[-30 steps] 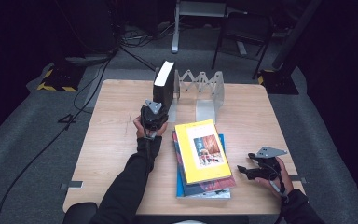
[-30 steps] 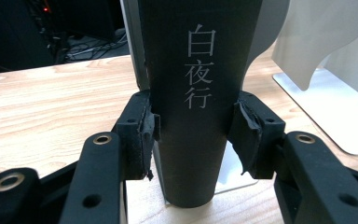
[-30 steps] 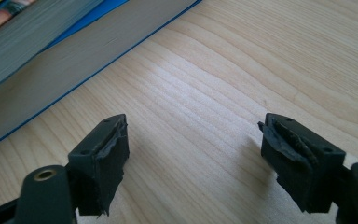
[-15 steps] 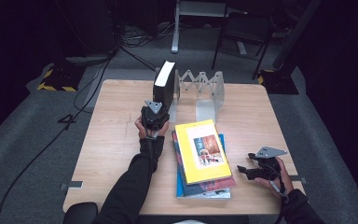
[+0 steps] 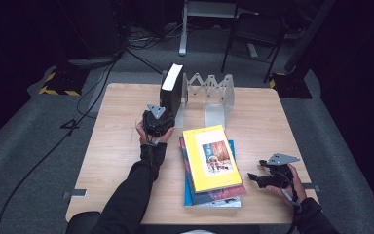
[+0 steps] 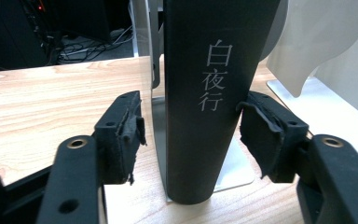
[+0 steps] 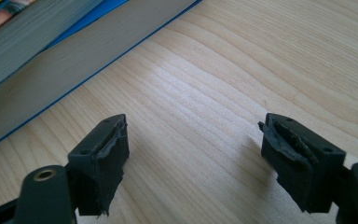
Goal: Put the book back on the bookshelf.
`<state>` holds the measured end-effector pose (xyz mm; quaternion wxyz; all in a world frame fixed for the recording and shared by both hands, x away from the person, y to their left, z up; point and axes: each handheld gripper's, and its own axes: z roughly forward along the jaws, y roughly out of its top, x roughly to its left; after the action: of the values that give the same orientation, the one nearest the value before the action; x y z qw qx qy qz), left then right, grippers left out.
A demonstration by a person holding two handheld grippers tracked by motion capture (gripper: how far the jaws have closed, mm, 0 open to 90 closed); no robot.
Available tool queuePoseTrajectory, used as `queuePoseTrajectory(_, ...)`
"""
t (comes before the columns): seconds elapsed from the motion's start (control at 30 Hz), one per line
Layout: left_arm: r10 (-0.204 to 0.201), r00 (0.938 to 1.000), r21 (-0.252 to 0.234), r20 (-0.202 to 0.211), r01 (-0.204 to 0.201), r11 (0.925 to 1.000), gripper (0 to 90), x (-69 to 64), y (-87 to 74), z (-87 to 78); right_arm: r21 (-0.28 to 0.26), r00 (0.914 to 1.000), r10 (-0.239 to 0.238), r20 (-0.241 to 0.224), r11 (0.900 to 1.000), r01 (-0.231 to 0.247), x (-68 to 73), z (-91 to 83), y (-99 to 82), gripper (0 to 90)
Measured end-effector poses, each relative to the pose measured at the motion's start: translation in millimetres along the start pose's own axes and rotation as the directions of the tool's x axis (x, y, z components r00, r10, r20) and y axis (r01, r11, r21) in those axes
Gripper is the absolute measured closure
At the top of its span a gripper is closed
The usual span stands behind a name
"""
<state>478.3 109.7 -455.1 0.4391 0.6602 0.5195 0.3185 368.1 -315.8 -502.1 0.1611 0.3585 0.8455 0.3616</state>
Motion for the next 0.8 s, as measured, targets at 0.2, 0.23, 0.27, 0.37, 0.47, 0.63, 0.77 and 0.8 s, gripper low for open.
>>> queuePoseTrajectory(0.2,0.029,0.9987,-0.005,0.043,-0.029,0.9996,38.2,-7.2,-0.5,-4.7,0.0,1.0,0.001,0.0,1.0,-0.001,0.1,0.0,0.0,22.8)
queuePoseTrajectory(0.23,0.031,0.9983,-0.005,0.049,-0.031,0.9995,37.7,-8.9,-0.5,-5.8,0.0,1.0,0.001,0.0,1.0,-0.001,0.2,0.0,0.0,22.8)
queuePoseTrajectory(0.27,0.039,0.9976,-0.003,0.057,-0.039,0.9992,35.7,-9.4,-0.1,-7.4,0.0,1.0,0.002,0.0,1.0,-0.002,0.2,0.0,0.0,22.8)
queuePoseTrajectory(0.37,0.049,0.9962,0.0,0.072,-0.049,0.9988,36.5,-8.5,1.0,-11.1,0.0,1.0,0.001,0.0,1.0,-0.001,0.2,0.0,0.0,22.8)
queuePoseTrajectory(0.47,0.066,0.994,0.006,0.087,-0.067,0.9978,35.9,-5.5,1.1,-15.6,0.0,1.0,0.001,0.001,1.0,-0.001,0.3,-0.1,0.0,22.8)
queuePoseTrajectory(0.63,0.115,0.9848,0.031,0.13,-0.12,0.9923,33.4,0.2,-2.0,-24.1,0.002,1.0,0.001,0.0,1.0,-0.001,0.4,-0.2,0.1,22.8)
queuePoseTrajectory(0.77,0.155,0.9717,0.057,0.179,-0.167,0.9843,32.3,3.9,-5.4,-31.0,0.004,1.0,-0.001,0.0,1.0,0.001,0.6,-0.4,0.2,22.8)
queuePoseTrajectory(0.8,0.174,0.9663,0.066,0.19,-0.189,0.9798,32.1,4.8,-6.2,-33.2,0.004,1.0,-0.001,0.0,1.0,0.001,0.6,-0.4,0.2,22.8)
